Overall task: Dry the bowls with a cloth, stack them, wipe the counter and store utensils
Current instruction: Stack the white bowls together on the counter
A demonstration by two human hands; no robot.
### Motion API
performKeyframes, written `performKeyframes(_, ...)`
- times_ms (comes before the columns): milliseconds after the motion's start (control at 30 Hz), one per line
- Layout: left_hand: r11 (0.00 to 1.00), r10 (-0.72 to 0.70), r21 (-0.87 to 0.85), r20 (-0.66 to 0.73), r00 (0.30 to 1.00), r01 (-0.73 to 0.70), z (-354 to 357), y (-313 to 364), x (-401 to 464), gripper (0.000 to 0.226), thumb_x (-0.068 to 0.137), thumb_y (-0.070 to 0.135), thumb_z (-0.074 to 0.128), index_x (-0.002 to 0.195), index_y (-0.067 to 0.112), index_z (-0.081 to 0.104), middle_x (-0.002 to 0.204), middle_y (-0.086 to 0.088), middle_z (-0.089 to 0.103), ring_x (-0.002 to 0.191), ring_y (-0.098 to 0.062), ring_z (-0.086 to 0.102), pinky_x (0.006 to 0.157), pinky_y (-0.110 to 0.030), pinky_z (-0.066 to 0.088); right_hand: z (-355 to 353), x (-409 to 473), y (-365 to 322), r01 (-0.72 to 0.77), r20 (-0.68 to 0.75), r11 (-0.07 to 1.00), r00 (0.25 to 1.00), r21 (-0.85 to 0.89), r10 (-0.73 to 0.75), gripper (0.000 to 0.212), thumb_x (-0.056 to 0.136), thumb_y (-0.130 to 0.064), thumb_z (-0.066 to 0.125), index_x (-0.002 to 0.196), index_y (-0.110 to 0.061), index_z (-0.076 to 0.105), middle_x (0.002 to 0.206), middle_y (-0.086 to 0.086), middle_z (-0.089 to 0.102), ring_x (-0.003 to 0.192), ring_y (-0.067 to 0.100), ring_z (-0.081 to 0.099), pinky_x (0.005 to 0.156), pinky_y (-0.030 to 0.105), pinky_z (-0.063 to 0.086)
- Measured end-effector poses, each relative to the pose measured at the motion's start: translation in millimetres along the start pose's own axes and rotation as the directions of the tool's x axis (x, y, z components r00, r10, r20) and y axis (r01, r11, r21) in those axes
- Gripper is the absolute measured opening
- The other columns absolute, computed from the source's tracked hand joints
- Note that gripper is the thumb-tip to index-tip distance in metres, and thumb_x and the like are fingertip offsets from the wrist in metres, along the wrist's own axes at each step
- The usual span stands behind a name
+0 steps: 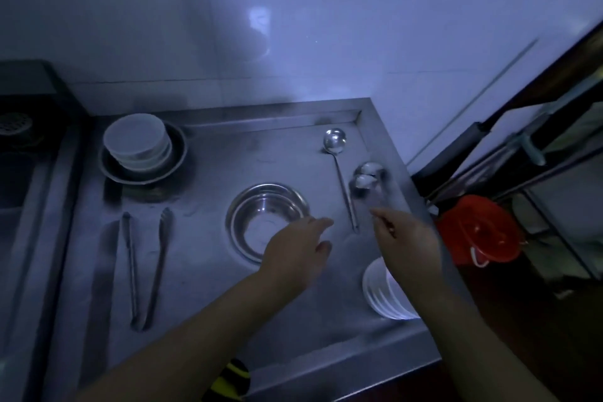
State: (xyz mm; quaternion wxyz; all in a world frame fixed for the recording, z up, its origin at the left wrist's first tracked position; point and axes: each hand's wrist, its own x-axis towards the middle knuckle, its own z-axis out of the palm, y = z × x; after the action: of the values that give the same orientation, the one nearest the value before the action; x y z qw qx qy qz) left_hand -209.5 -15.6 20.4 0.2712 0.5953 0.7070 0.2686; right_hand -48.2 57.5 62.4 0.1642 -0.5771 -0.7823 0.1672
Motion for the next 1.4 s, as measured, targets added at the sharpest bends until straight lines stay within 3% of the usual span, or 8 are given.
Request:
performKeyframes(167,0.998,-0.065,-0.007,0.199,0.978,0.068,62.9,34.4,-0.6,0.044,0.093,0.032,0.048,0.135,0.023,0.045,0.132,-0.003,0.053,0.117,-0.019,0.052,0.097,-0.028,0.038,-20.3,-26.6,81.4,-0.043,-0.047,0.991,0.998,-0.125,0.038,0.032,0.084,-0.003,0.063,0.115,-0.010,0.067,0.116,0.013,0.066,0.106,0.035,0.060,0.087,0.044,0.049)
performKeyframes(300,0.983,-0.159,-0.044,0.297,0.941,0.180,96.8,53.1,-3.1,0.040,0.092,0.034,0.051,0.128,0.018,0.053,0.128,-0.006,0.055,0.116,-0.021,0.052,0.094,-0.027,0.037,-15.7,-35.8,128.8,-0.224,0.178,0.958,0.950,-0.181,0.256,0.042,0.094,-0.024,0.051,0.136,-0.016,0.049,0.129,0.009,0.057,0.117,0.029,0.053,0.094,0.037,0.043)
performKeyframes(433,0.964,-0.209,-0.107,0.251,0.945,0.242,114.3,70.7,-1.7,0.027,0.086,0.036,0.056,0.094,0.011,0.064,0.095,-0.009,0.063,0.090,-0.023,0.058,0.074,-0.031,0.041,-6.7,-47.2,145.4,-0.357,0.203,0.927,0.905,-0.111,0.373,0.028,0.095,-0.030,0.049,0.115,-0.012,0.056,0.104,0.010,0.064,0.093,0.029,0.061,0.074,0.032,0.043)
performKeyframes(733,0.936,-0.307,-0.146,0.109,0.945,0.321,134.3,78.2,1.2,0.026,0.081,0.031,0.059,0.099,0.013,0.064,0.092,-0.003,0.053,0.085,-0.020,0.056,0.069,-0.026,0.038,3.3,-45.8,156.1,-0.455,0.198,0.886,0.864,-0.085,0.463,0.021,0.091,-0.020,0.051,0.097,-0.005,0.065,0.097,0.019,0.067,0.091,0.034,0.060,0.072,0.033,0.042)
performKeyframes(900,0.944,-0.281,-0.158,0.076,0.957,0.290,127.1,76.3,6.8,0.022,0.079,0.020,0.055,0.098,0.013,0.065,0.090,-0.003,0.053,0.081,-0.020,0.053,0.067,-0.026,0.035,-1.1,-41.7,144.3,-0.376,0.136,0.917,0.910,-0.130,0.392,0.022,0.091,-0.013,0.049,0.085,0.005,0.061,0.087,0.023,0.064,0.084,0.038,0.059,0.069,0.038,0.042)
performKeyframes(1067,0.944,-0.273,-0.201,-0.033,0.961,0.261,85.8,55.6,13.6,0.018,0.080,0.019,0.056,0.094,0.013,0.066,0.089,-0.005,0.055,0.082,-0.022,0.056,0.065,-0.026,0.034,-5.5,-17.5,100.5,-0.286,0.133,0.953,0.946,-0.094,0.297,0.026,0.091,-0.018,0.049,0.068,-0.007,0.048,0.064,0.007,0.047,0.064,0.026,0.046,0.054,0.032,0.027)
performKeyframes(1233,0.940,-0.296,-0.221,-0.145,0.944,0.260,8.3,9.5,17.4,0.012,0.077,0.016,0.057,0.084,0.011,0.065,0.081,-0.005,0.063,0.077,-0.024,0.059,0.063,-0.032,0.044,22.0,20.7,21.4,-0.108,0.127,0.994,0.986,0.003,0.106,0.031,0.087,-0.013,0.052,0.058,-0.006,0.043,0.056,0.008,0.041,0.056,0.024,0.042,0.052,0.033,0.028)
performKeyframes(1400,0.916,-0.390,-0.227,-0.307,0.868,0.331,-89.6,-64.6,12.7,0.009,0.077,0.013,0.056,0.068,0.013,0.057,0.064,-0.004,0.055,0.062,-0.022,0.051,0.050,-0.026,0.033,73.2,67.0,-93.3,0.135,0.154,0.990,0.978,0.044,-0.141,0.035,0.087,-0.017,0.053,0.056,-0.013,0.038,0.057,0.002,0.040,0.059,0.023,0.041,0.054,0.031,0.018)
